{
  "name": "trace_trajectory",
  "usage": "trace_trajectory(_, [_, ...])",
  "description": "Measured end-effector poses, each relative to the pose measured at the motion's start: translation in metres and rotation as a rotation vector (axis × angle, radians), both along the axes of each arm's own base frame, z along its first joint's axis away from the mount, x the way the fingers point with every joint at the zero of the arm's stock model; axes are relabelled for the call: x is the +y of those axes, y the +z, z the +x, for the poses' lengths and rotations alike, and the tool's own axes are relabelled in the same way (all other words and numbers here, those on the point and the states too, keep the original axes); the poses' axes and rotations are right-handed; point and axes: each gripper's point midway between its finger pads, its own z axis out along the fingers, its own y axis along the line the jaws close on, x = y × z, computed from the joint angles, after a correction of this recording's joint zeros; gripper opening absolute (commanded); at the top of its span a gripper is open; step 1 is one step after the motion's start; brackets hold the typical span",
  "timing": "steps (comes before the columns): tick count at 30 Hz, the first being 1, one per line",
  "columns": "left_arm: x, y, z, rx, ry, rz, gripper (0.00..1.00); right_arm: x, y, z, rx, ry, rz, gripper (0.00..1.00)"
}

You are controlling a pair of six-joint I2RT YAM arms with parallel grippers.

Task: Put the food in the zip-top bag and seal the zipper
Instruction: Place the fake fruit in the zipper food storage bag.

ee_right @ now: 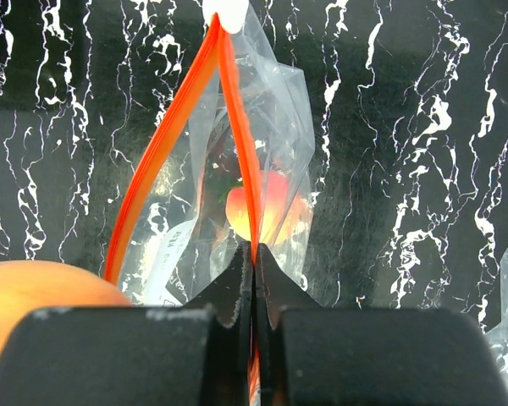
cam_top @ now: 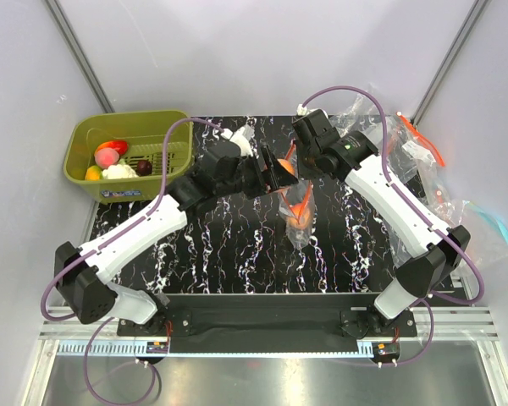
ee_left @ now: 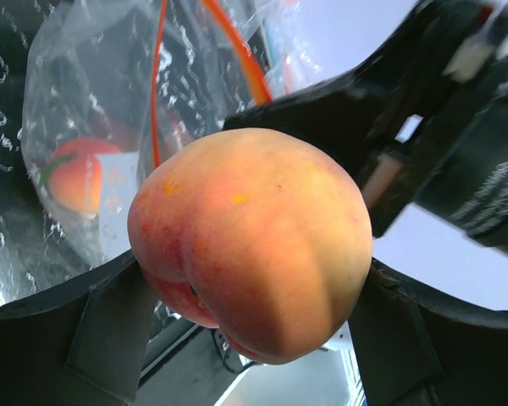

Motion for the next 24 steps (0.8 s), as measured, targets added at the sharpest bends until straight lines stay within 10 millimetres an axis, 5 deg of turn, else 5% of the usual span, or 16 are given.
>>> trace_trajectory(24, [-0.012, -0.063, -0.007, 0.052, -0.116, 0.264, 0.58, 0.007, 0.000, -0.004, 0.017, 0.026, 0.034, 0.00])
